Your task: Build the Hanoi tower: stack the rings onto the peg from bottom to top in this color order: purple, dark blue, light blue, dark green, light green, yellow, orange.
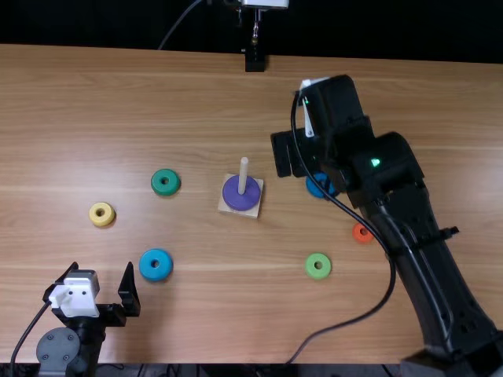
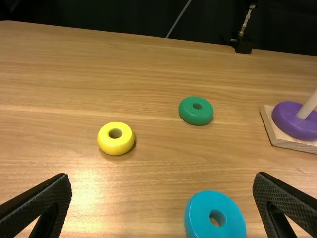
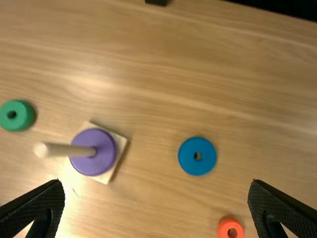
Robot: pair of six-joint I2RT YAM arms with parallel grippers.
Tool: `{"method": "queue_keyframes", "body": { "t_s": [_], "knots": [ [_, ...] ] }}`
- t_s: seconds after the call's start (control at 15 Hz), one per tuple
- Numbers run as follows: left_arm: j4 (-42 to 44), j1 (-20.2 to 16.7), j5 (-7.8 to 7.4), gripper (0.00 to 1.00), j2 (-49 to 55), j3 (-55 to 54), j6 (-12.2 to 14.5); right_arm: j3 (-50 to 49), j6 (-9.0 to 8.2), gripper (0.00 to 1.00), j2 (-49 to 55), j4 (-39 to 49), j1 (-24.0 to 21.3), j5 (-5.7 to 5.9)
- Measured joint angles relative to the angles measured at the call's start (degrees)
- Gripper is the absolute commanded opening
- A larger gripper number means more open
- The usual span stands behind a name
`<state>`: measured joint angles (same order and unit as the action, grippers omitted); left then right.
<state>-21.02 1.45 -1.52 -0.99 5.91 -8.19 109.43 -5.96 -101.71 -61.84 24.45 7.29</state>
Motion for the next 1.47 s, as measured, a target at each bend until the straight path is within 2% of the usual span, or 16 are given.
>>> {"method": "queue_keyframes", "body": {
  "t_s": [0.2, 0.33, 0.47, 0.67, 0.8, 0.93, 1.0, 1.13, 1.2, 1.33, 1.47],
  "knots": [
    [-0.02, 0.00, 0.00, 1.00, 0.00, 0.00, 0.00, -13.88, 0.07, 1.00, 5.31, 2.10, -2.38, -0.28],
    [0.00, 0.00, 0.02, 1.00, 0.00, 0.00, 0.00, -17.44, 0.04, 1.00, 5.33, 1.84, -5.60, -0.26],
    [0.02, 0.00, 0.00, 1.00, 0.02, 0.00, 0.00, -17.57, 0.02, 1.00, 5.33, 1.64, -7.39, -0.24],
    [0.00, 0.00, -0.02, 1.00, 0.00, 0.00, 0.00, -17.33, 0.02, 1.00, 3.87, 1.81, -7.50, -0.26],
    [0.00, 0.00, 0.00, 1.00, 0.00, -0.02, 0.02, -15.91, -0.13, 1.00, -1.49, 2.16, -7.50, -0.31],
    [0.02, 0.00, 0.00, 1.00, 0.02, 0.00, 0.02, -14.78, -1.05, 1.00, -6.23, 2.05, -7.52, -0.35],
    [0.00, 0.00, 0.00, 1.00, 0.00, 0.00, 0.02, -12.98, -1.68, 1.00, -8.72, 2.12, -7.76, -0.92],
    [0.00, 0.00, 0.02, 1.00, 0.00, 0.00, 0.02, -11.21, -2.36, 1.00, -10.97, 2.47, -8.83, -4.42],
    [0.00, 0.00, 0.02, 1.00, 0.02, 0.00, 0.02, -10.69, -2.95, 1.00, -11.80, 2.49, -9.62, -5.75],
    [0.04, 0.00, 0.00, 1.00, 0.02, 0.00, 0.00, -8.81, -3.45, 1.00, -14.91, 2.60, -11.23, -7.04],
    [0.02, 0.00, 0.00, 1.00, 0.02, 0.00, 0.02, -7.67, -3.69, 1.00, -18.29, 2.54, -12.79, -7.56]
  ]
}}
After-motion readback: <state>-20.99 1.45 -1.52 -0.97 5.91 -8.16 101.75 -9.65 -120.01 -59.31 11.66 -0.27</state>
